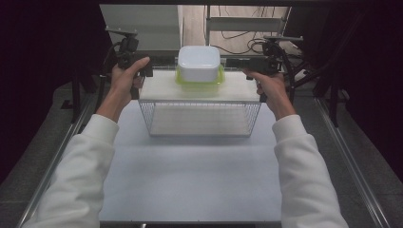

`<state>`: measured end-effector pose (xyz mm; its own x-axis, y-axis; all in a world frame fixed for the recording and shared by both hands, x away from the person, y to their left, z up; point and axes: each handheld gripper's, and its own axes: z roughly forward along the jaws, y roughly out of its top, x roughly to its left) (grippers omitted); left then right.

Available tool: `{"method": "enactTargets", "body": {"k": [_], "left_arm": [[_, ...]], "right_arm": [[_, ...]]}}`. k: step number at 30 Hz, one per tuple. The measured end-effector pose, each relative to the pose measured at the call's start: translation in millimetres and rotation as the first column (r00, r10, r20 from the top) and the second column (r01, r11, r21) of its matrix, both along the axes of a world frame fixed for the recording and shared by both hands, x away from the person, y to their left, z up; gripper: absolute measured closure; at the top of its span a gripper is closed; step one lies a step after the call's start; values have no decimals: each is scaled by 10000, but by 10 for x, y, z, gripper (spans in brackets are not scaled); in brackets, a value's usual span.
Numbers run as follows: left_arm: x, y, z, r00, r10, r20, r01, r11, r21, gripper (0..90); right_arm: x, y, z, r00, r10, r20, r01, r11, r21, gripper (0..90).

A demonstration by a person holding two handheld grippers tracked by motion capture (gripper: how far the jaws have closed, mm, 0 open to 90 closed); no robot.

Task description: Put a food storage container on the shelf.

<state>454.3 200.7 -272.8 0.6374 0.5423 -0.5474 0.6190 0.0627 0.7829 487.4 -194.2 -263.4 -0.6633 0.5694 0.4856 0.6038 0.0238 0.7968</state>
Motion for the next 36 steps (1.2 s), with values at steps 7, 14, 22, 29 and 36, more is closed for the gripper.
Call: {"method": "enactTargets", "body": {"k": [7,14,22,29,36], "left_arm": [[-278,57,-15,9972,-315,683,263,9967,767,234],[-599,154,-102,9925,-627,1047,494,9909,1256,238],[-952,247,-342,9901,-611,1267,355,9801,1953,241],[-1262,233,-624,9907,-317,1321,-29,9672,2539,241],[-1546,211,-966,9918,168,1265,-501,9628,2656,241]], "right_arm": [[-215,-99,-8,9975,443,558,-369,9911,-1281,276],[-479,-88,-112,9937,799,781,-573,9645,-2577,286],[-777,-190,-308,9950,803,598,-612,9606,-2711,298],[-1063,-276,-579,9960,758,463,-562,9415,-3323,303],[-1323,-338,-916,9942,971,460,-769,9421,-3263,306]]}}
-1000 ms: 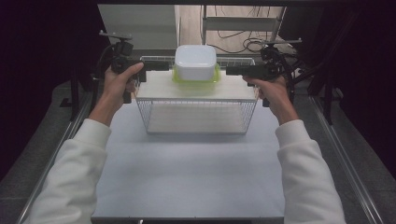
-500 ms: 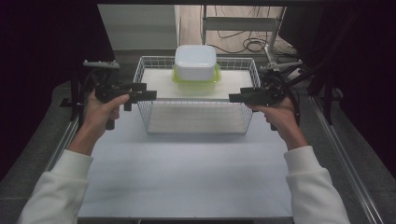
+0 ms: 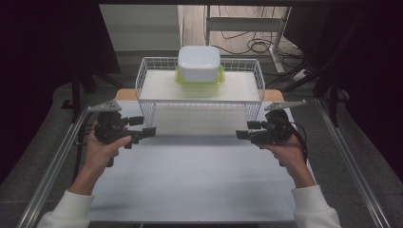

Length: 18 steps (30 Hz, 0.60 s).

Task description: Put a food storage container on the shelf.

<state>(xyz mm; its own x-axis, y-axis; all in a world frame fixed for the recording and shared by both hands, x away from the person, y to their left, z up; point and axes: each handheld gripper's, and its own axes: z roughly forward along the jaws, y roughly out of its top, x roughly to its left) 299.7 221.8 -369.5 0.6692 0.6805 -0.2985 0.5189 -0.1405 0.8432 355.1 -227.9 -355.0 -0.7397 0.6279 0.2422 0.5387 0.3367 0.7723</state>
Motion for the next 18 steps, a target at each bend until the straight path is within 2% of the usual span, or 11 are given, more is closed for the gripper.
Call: {"method": "enactTargets", "body": {"k": [3,5,8,9,15,18], "left_arm": [[-107,17,-182,9999,89,-104,-91,9998,-191,241],[-155,13,-291,9997,126,-197,-128,9998,-139,243],[-221,-34,-505,9992,116,-375,-99,9989,455,242],[-230,-40,-548,9991,82,-417,-60,9986,528,239],[-299,-39,-808,9981,192,-583,-165,9988,451,239],[-323,-50,-906,9972,199,-718,-167,9989,440,242]], "right_arm": [[-94,-12,-188,9999,107,48,-107,9999,-1,307],[-164,-23,-332,9998,191,24,-191,9998,-42,306],[-249,-72,-526,9999,146,-13,-146,9999,-13,306],[-268,-99,-577,10000,82,-16,-82,10000,22,306],[-366,-226,-776,9999,-52,103,49,9997,257,307],[-421,-261,-811,9999,-69,142,67,9999,77,307]]}}
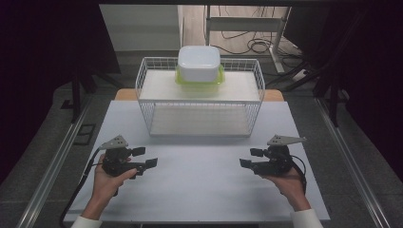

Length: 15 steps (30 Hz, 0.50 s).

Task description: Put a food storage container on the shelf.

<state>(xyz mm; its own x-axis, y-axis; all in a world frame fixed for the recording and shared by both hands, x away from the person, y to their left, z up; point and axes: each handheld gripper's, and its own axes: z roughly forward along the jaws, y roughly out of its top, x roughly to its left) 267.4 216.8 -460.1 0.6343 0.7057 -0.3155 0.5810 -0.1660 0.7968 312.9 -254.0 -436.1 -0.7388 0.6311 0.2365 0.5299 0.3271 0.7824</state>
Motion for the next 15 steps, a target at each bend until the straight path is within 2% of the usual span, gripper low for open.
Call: {"method": "enactTargets", "body": {"k": [4,15], "left_arm": [[-35,-19,-57,10000,35,-11,-35,9990,448,239],[-51,-25,-57,9999,101,105,-107,9986,509,238]], "right_arm": [[-35,-36,-42,9999,-111,5,111,9996,-252,307],[-38,-36,-162,9998,-217,47,220,9977,-646,307]]}}
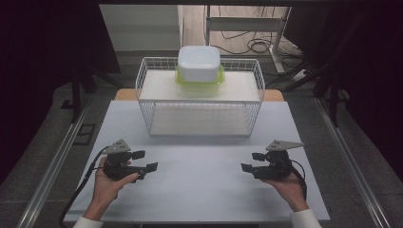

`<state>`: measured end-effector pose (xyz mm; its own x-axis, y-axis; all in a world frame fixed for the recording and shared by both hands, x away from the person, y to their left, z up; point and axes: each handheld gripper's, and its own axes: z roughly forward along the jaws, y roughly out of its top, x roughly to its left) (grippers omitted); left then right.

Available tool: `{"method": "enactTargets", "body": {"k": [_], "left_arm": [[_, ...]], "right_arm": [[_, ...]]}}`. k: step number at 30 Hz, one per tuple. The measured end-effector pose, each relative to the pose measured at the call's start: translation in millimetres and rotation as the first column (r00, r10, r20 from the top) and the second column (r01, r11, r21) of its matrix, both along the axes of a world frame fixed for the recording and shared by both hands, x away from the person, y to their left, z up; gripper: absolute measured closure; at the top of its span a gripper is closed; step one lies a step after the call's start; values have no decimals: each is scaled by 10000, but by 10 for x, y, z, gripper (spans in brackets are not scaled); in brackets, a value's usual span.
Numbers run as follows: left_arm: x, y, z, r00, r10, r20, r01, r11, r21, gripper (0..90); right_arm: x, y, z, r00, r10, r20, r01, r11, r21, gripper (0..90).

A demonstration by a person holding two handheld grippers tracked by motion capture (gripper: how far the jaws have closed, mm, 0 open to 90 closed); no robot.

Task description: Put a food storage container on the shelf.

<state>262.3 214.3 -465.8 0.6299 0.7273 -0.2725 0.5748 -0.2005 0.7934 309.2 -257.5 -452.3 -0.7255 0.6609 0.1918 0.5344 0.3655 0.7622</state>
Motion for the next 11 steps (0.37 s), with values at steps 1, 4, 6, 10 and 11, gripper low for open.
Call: {"method": "enactTargets", "body": {"k": [1,4,6,10,11], "left_arm": [[2,0,-1,10000,-1,2,1,10000,12,238],[6,-2,-5,10000,3,5,-3,10000,34,237],[8,-2,-3,10000,11,14,-11,10000,13,238],[28,6,-5,10000,80,21,-80,10000,-3,235],[32,4,-11,9999,99,21,-99,9999,23,233]], "right_arm": [[1,-1,1,10000,9,12,-9,10000,-5,307],[2,-14,6,10000,-33,79,32,10000,5,307],[-1,-25,13,9999,-95,102,95,10000,24,307],[-20,-46,28,9997,-112,201,110,9999,71,307],[-24,-55,34,9997,-102,243,100,9999,103,307]]}}
